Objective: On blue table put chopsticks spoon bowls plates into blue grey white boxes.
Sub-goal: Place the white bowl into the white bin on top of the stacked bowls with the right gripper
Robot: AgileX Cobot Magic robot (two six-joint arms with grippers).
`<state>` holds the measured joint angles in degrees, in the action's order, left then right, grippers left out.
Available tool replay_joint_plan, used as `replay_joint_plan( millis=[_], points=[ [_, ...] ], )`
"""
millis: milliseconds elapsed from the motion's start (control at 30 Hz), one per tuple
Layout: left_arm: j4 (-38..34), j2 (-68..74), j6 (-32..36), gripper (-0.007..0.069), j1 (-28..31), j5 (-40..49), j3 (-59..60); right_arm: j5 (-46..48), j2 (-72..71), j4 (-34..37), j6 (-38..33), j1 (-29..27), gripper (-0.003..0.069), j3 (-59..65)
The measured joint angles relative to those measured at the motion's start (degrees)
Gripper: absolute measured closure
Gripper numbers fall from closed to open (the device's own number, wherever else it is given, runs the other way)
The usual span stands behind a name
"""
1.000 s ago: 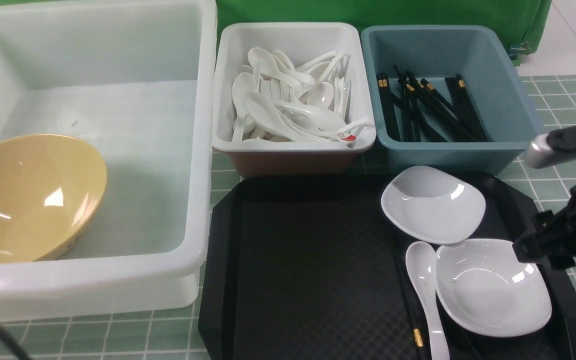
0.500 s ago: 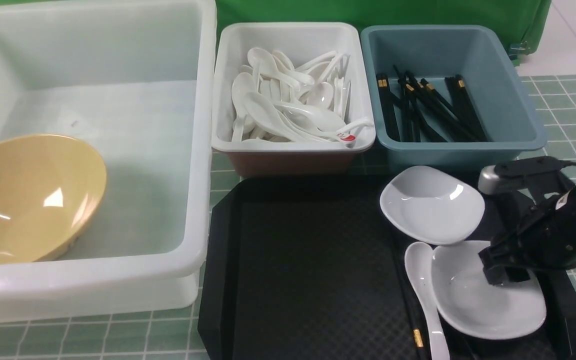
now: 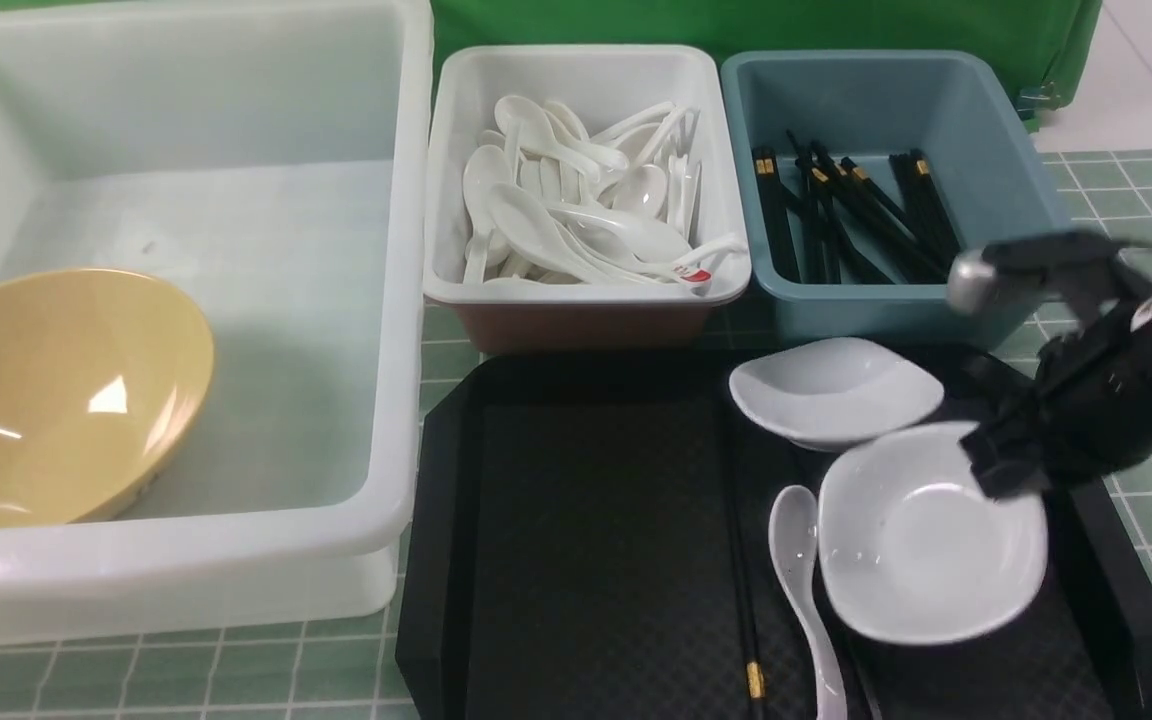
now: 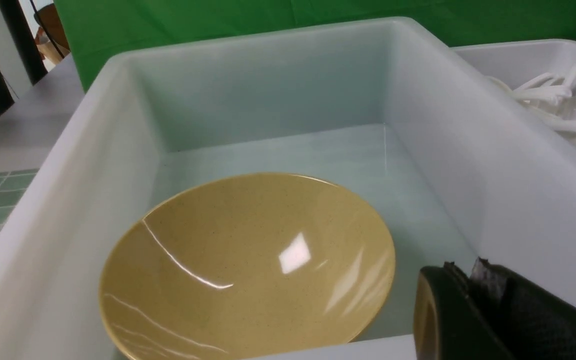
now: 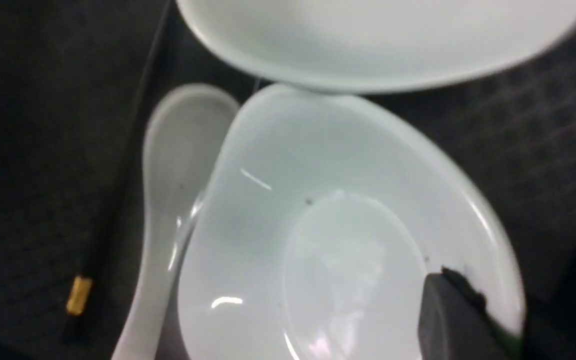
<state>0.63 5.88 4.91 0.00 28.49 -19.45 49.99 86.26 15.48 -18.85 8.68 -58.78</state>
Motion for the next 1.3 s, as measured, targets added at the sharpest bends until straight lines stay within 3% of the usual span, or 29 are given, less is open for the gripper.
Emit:
replay_joint_plan(
  millis=[133,333,500,533,567,667,800,1000,1300],
  points=[
    [0.20,0.00,0.00,0.0601,0.00,-0.11,0.00,4.42,-3.31,-0.33,0.20,0.50,0.0585,-7.61],
    [0.19,0.00,-0.02,0.0601,0.00,-0.11,0.12,3.65,-3.64,-0.26,2.37,9.60,0.0585,-23.68],
    [0.19,0.00,-0.02,0.0601,0.00,-0.11,0.24,-9.13,4.83,0.43,2.44,27.04,0.0585,-33.18],
    [0.19,0.00,-0.02,0.0601,0.00,-0.11,0.24,-9.13,4.83,0.43,2.31,27.61,0.0585,-33.43],
    [0.19,0.00,-0.02,0.0601,0.00,-0.11,0.24,-14.56,9.39,0.64,0.31,31.83,0.0585,-35.54],
    [0.19,0.00,-0.02,0.0601,0.00,-0.11,0.24,-19.61,17.99,0.72,-6.03,36.97,0.0585,-40.17],
    [0.19,0.00,-0.07,0.0601,0.00,-0.11,0.24,-17.07,28.27,0.29,-8.89,38.54,0.0585,-48.74],
    [0.19,0.00,-0.36,0.0601,0.00,-0.05,0.24,-1.68,44.08,-5.17,-6.81,38.84,0.0585,-66.71],
    [0.19,0.00,-0.41,0.0601,0.00,-0.05,0.24,1.49,47.64,-7.53,-2.61,39.72,0.0547,-71.94]
  ],
)
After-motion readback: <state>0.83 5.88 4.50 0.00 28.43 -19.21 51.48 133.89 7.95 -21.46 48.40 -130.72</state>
